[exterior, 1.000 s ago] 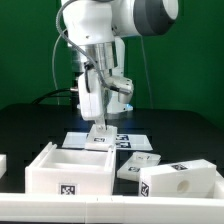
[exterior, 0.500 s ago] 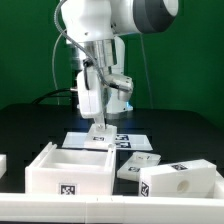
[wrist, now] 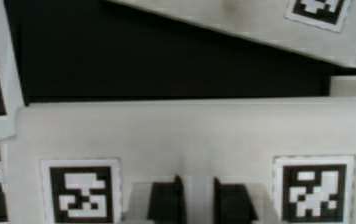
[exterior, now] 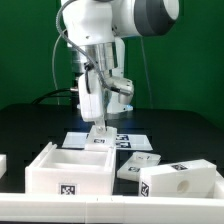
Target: Assemble cabinet
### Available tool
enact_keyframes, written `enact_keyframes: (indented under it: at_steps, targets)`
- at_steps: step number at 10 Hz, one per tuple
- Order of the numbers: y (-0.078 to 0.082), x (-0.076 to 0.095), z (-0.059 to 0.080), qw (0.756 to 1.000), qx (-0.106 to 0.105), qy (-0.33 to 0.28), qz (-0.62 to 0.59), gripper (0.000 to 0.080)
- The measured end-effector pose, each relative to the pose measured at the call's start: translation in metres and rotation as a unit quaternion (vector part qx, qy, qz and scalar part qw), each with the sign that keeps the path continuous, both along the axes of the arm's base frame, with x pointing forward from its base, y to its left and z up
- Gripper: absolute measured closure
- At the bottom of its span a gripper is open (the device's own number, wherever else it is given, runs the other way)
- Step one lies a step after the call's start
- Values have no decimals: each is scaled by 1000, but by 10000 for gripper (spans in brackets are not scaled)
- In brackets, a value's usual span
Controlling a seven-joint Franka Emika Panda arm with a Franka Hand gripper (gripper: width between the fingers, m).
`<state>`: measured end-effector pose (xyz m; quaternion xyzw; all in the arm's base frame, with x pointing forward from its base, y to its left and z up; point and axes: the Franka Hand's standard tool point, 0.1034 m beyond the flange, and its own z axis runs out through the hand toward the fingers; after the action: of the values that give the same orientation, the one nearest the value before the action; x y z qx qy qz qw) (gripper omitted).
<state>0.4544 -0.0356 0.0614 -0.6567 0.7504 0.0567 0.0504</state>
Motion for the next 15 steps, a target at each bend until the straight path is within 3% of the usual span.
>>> enact_keyframes:
  at_steps: [15]
  targets:
    - [-2, 10, 1, 1000, -3, -6, 1, 735]
